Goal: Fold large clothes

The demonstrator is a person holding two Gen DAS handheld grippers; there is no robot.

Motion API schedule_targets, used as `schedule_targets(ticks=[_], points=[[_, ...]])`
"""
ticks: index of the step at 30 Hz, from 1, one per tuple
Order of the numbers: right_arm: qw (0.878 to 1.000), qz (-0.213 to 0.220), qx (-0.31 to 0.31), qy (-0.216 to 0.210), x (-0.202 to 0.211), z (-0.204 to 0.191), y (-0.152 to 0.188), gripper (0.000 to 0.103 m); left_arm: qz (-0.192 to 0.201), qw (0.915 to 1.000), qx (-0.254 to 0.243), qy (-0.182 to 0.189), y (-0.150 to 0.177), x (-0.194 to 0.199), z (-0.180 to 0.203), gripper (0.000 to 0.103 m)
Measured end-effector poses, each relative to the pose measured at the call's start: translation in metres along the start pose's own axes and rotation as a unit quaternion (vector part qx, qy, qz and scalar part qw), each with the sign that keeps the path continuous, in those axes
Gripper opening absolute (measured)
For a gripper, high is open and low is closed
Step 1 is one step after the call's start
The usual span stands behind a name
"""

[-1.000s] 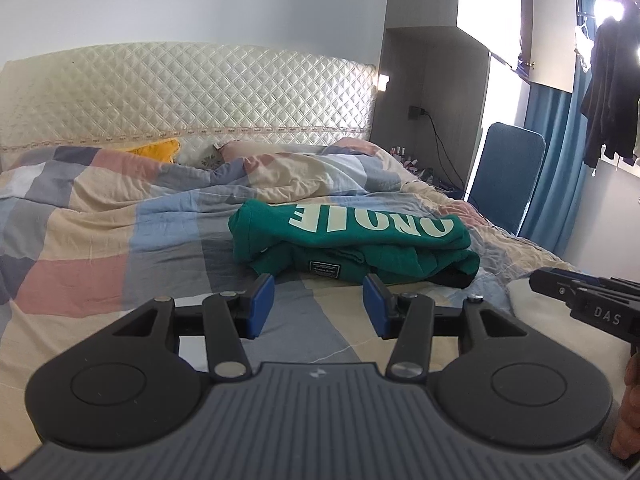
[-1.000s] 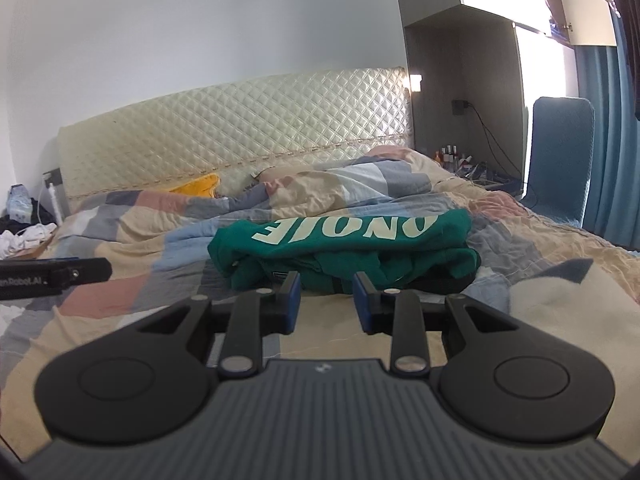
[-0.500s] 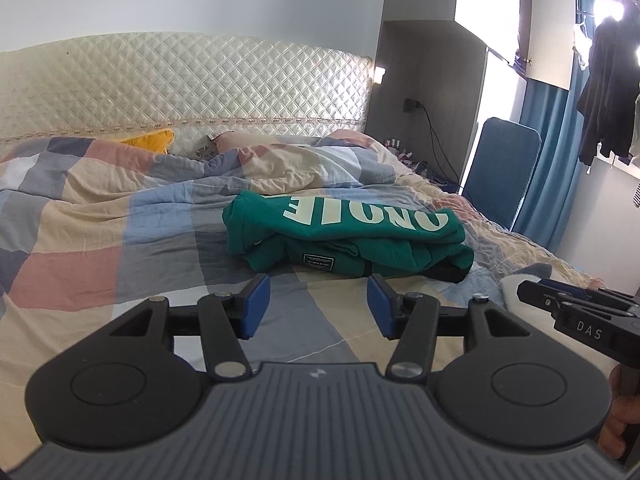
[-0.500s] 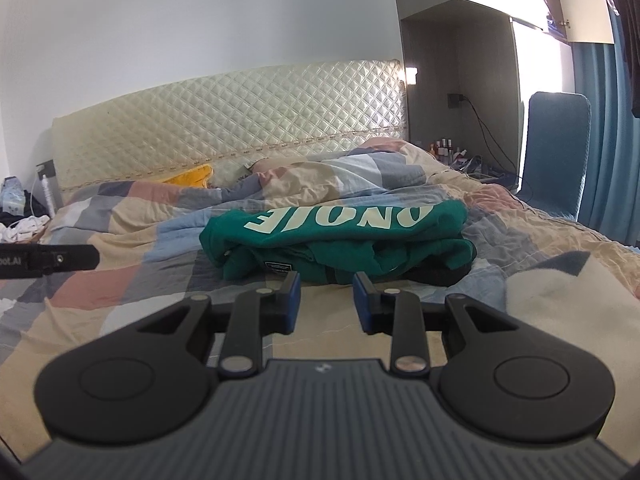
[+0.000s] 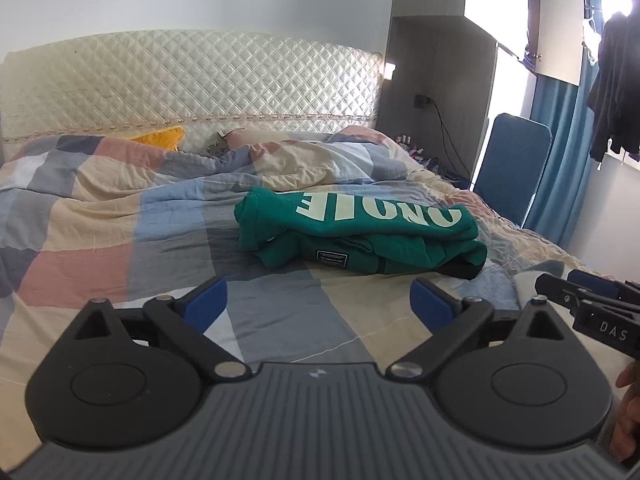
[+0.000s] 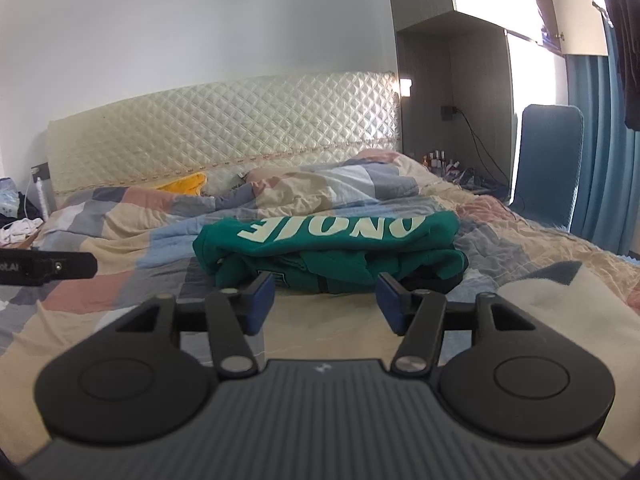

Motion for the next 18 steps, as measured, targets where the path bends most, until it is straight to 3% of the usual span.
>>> schedule_targets(ticks=[3,6,11,13,18], points=[[1.0,0.001,0.007,0.002,0.0,-0.002,0.0,0.063,0.001,0.9999,-0.005,-0.014,0.0,0.001,-0.001,0.102],[1.0,0.009,-0.001,0.001,0.002,-0.002,-0.001,0.085,0.006,0.9999,-0.001,-0.015,-0.002,0.004,-0.002,0.103],[1.0,0.013,0.001,0.001,0.005,-0.003,-0.001,0.093,0.012,0.9999,0.001,-0.012,-0.006,0.012,-0.001,0.103],[1.0,0.01,0.006,0.0,0.004,-0.005,0.0,0.102,0.012,0.9998,0.001,-0.013,-0.007,0.013,0.0,0.103],[1.0,0.003,0.012,0.002,0.001,-0.006,0.001,0.103,0.01,0.9996,0.0,-0.027,-0.007,0.015,-0.002,0.103]])
Point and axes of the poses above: each gripper's, at about its wrist camera, not at the fingertips, and x roughly against the way its jaws point, z to its right, y to its underside, the point moved 3 cm from there along -x, roughly the way its jaws point, and after that the axes turned 10 degrees about z, right-handed, at the moved point
